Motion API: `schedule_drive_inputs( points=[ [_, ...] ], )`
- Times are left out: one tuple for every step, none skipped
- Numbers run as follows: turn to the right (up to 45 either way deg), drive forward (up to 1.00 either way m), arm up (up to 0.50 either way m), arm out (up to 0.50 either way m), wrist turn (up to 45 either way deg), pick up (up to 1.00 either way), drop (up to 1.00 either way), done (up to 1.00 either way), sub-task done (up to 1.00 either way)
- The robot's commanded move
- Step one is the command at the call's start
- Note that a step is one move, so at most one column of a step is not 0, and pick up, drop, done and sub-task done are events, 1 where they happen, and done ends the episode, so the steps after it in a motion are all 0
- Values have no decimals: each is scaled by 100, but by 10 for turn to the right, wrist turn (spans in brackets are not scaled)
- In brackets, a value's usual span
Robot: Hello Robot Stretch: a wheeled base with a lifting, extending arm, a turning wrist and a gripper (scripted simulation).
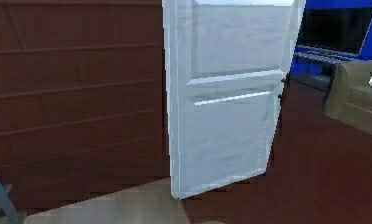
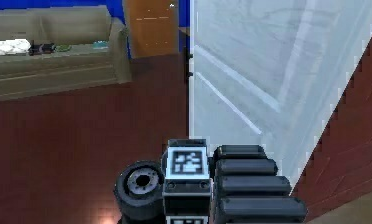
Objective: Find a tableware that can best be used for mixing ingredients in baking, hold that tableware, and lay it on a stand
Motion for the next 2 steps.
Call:
schedule_drive_inputs(
  points=[
    [420,0,0,0,0,0,0,0,0],
    [0,100,0,0,0,0,0,0,0]
  ],
)
